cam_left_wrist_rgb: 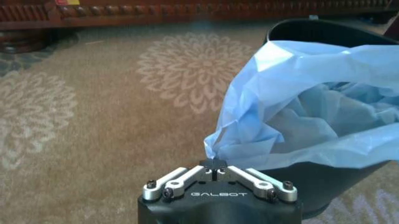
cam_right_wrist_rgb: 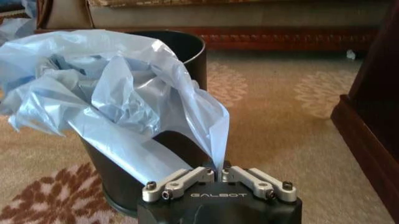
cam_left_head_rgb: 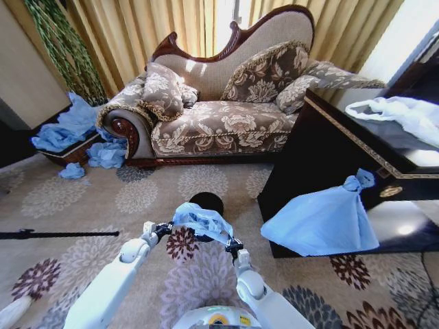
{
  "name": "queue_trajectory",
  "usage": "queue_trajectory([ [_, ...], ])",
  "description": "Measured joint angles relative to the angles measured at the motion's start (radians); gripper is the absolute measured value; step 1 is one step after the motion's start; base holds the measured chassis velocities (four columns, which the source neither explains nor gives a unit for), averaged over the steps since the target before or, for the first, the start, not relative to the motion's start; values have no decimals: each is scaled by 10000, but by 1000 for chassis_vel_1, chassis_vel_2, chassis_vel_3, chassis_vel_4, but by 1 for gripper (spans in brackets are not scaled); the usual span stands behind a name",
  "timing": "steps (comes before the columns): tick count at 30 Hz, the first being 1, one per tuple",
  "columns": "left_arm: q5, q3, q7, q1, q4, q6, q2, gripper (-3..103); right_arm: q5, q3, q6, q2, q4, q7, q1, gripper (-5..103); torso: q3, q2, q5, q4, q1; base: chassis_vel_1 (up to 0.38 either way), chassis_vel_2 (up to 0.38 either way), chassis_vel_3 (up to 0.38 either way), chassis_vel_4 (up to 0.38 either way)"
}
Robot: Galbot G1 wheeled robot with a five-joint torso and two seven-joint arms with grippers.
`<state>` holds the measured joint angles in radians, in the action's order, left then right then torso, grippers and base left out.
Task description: Place a garbage bag over the trash bin.
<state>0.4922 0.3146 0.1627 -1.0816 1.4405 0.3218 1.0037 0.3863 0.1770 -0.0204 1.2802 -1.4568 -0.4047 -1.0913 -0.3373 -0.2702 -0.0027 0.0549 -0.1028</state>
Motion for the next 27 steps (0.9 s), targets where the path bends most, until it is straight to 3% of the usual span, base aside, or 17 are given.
queue_trajectory([
  [8,-54,-12,9,150,-242,-153,35,0,-181,-98,263,203,523,40,337,0,-1,0,0,0,0,0,0,0,0],
  [13,-29,-15,10,145,-74,-152,22,0,26,-47,59,29,-73,-38,264,3,-1,0,1,1,0,0,0,0,0],
  [14,-27,-15,9,123,-37,-152,13,0,153,-3,16,-39,-338,-122,172,14,-1,0,2,0,0,0,0,0,0],
  [15,-25,-14,9,96,-6,-153,3,0,319,12,-48,-113,-644,-252,56,14,-1,0,1,0,0,0,0,0,0],
  [16,-21,-10,10,77,20,-152,-2,0,414,20,-79,-154,-813,-322,-7,25,0,0,0,0,0,0,0,0,0],
  [18,-14,9,10,26,76,-153,-15,0,710,22,-225,-251,-1290,-499,-195,25,-1,0,0,0,0,0,0,0,0],
  [21,-8,33,10,-49,165,-160,-43,0,1332,-108,-518,-382,-2169,-872,-567,47,-1,0,1,0,0,0,0,0,0],
  [23,-4,38,10,-59,191,-162,-50,0,1521,-171,-617,-439,-2506,-975,-690,52,0,0,0,0,0,0,0,0,0],
  [26,1,42,10,-60,218,-172,-56,0,1834,-202,-771,-531,-3072,-1138,-914,52,0,0,0,1,0,0,0,0,0],
  [27,3,43,10,-59,232,-179,-57,0,2078,-199,-858,-541,-3371,-1231,-1001,63,0,0,0,1,0,0,0,0,0],
])
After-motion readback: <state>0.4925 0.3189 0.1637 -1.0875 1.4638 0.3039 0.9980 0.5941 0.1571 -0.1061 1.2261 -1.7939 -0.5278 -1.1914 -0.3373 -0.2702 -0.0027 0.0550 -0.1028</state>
